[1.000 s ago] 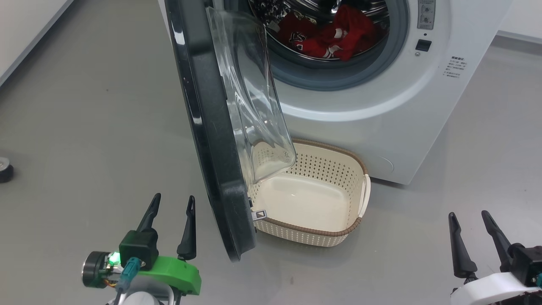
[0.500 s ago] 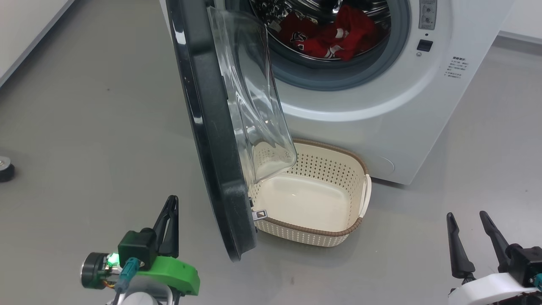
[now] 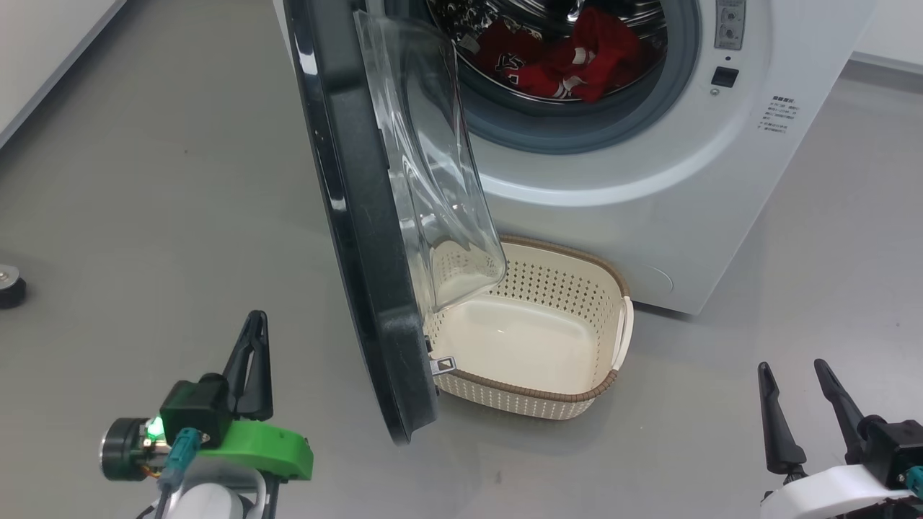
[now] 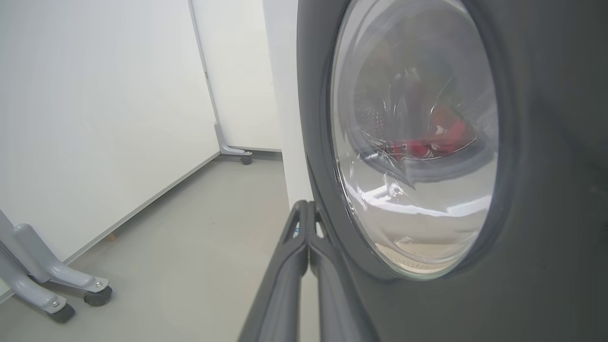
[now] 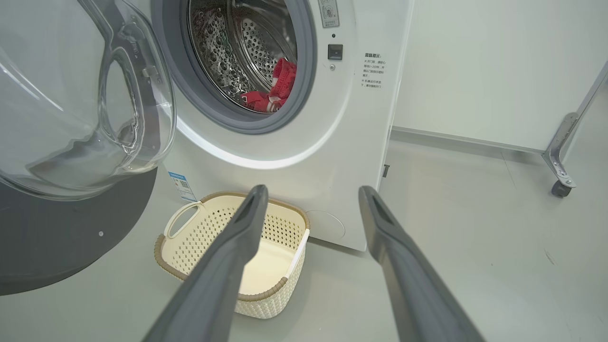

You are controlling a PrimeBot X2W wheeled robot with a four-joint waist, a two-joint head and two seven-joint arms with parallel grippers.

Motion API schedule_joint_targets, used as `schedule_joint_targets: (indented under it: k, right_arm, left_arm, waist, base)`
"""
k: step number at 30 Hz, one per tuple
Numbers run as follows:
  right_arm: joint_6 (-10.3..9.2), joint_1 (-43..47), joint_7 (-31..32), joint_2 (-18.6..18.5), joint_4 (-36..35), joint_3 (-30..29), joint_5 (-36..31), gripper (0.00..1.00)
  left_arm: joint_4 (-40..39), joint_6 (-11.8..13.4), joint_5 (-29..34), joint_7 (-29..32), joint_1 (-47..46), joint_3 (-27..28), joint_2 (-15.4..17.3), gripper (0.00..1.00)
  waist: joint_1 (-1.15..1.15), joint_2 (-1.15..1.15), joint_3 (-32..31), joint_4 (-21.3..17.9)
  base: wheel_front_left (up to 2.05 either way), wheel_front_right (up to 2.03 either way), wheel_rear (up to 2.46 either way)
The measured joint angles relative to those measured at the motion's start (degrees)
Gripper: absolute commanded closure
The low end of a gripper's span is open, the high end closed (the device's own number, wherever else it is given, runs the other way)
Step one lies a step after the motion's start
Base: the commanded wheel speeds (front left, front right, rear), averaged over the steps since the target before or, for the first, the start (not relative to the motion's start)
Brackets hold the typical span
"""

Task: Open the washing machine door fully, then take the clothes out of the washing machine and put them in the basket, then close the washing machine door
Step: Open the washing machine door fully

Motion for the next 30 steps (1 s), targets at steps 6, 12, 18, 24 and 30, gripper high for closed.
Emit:
schedule_joint_targets:
  k: [6,12,18,24,30]
  right_arm:
    - [0.0,0.01,-0.01,0.2,0.02,-0.13,-0.01,0.0]
    - [0.0,0.01,-0.01,0.47,0.03,-0.11,-0.43,0.0]
    - [0.0,0.01,-0.01,0.74,0.05,-0.1,-0.43,0.0]
    - [0.0,-0.02,-0.01,0.94,0.1,0.31,-0.53,0.0]
    - [0.0,-0.02,-0.01,1.34,0.33,0.84,-0.68,0.0]
  left_arm:
    - [-4.46,0.0,1.9,0.0,-1.32,2.27,1.22,1.0]
    - [-12.02,0.0,4.26,-0.01,-5.24,3.52,2.08,1.0]
    - [-21.04,-0.04,6.47,-0.05,-9.67,1.14,2.29,1.0]
    - [-27.47,-3.53,6.91,0.23,-11.21,-5.57,1.97,1.0]
    - [-32.92,-7.67,5.73,3.35,-11.49,-13.03,1.02,1.0]
  waist:
    - [0.0,0.0,-0.25,0.26]
    - [0.0,0.0,-0.41,0.45]
    - [0.0,0.0,-0.56,0.52]
    - [0.0,0.0,-0.69,0.23]
    - [0.0,0.0,-0.85,-0.11]
  base:
    - [0.0,0.0,0.0]
    - [0.0,0.0,0.0]
    - [0.0,0.0,0.0]
    - [0.0,0.0,0.0]
    - [0.0,0.0,0.0]
